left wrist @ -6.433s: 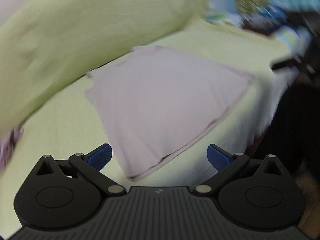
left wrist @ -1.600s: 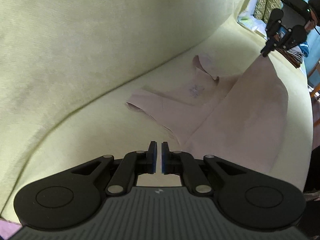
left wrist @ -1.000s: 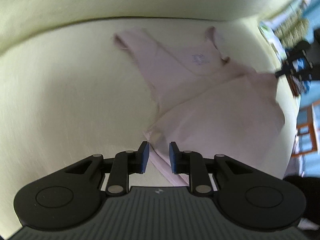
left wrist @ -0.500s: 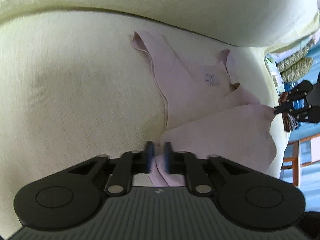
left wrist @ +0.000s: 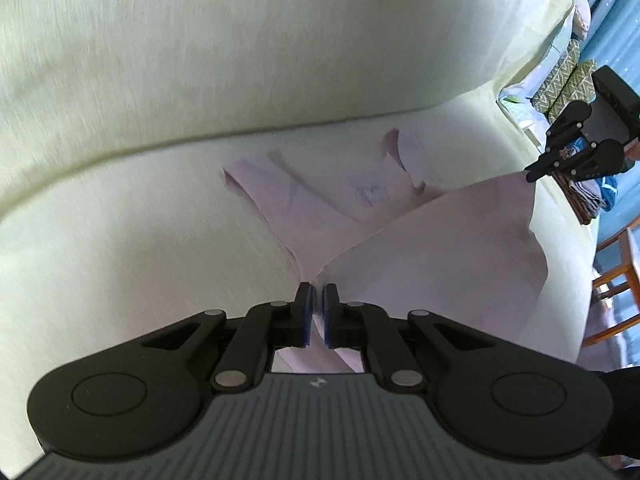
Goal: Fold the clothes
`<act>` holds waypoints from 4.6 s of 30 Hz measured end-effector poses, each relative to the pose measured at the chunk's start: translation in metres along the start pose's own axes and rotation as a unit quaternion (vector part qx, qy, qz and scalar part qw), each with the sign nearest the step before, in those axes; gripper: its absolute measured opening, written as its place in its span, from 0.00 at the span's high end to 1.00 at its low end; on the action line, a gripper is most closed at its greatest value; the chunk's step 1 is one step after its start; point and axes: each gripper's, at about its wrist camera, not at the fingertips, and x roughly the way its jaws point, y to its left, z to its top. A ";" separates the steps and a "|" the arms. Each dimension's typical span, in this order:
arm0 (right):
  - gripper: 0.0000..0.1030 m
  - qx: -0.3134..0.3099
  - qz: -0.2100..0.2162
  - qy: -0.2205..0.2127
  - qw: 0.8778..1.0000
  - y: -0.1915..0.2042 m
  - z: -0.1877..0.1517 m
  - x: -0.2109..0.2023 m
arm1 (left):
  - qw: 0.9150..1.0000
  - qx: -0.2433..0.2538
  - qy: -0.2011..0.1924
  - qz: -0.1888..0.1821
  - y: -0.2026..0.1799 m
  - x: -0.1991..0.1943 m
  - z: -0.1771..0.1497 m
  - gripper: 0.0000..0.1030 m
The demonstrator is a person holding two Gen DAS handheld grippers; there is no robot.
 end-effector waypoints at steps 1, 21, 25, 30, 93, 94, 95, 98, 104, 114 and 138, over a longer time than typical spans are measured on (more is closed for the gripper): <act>1.00 0.000 -0.006 -0.009 1.000 -0.004 0.005 -0.004 | 1.000 0.001 -0.005 0.005 0.001 0.000 0.006 0.98; 1.00 0.038 -0.081 -0.038 0.995 -0.071 0.046 0.044 | 0.997 0.032 -0.030 0.059 0.046 0.062 0.070 0.98; 1.00 0.053 -0.083 -0.035 0.995 -0.076 0.044 0.051 | 0.997 0.032 -0.026 0.062 0.052 0.072 0.072 0.98; 1.00 0.070 -0.091 -0.038 0.993 -0.082 0.044 0.065 | 0.997 0.027 -0.025 0.066 0.056 0.082 0.071 0.97; 0.52 0.438 0.061 -0.131 0.887 0.044 -0.105 0.028 | 0.988 -0.035 0.135 -0.069 -0.014 0.035 -0.046 0.90; 0.52 0.444 0.067 -0.136 0.883 0.043 -0.107 0.028 | 0.987 -0.033 0.143 -0.061 -0.016 0.031 -0.043 0.78; 0.52 0.456 0.082 -0.149 0.874 0.043 -0.113 0.027 | 0.987 -0.028 0.147 -0.051 -0.018 0.024 -0.040 0.76; 0.51 0.473 0.110 -0.177 0.856 0.045 -0.124 0.027 | 0.990 -0.007 0.139 -0.026 -0.030 0.008 -0.027 0.76; 0.51 0.507 0.133 -0.213 0.824 0.047 -0.139 0.041 | 0.988 0.066 0.110 -0.084 -0.108 0.039 0.044 0.76; 0.55 0.498 0.194 -0.255 0.806 0.035 -0.142 0.053 | 0.958 0.166 0.139 -0.188 -0.199 0.127 0.099 0.76; 0.77 0.545 0.144 -0.154 0.812 0.043 -0.149 0.039 | 0.929 0.314 0.145 -0.134 -0.239 0.147 0.099 0.62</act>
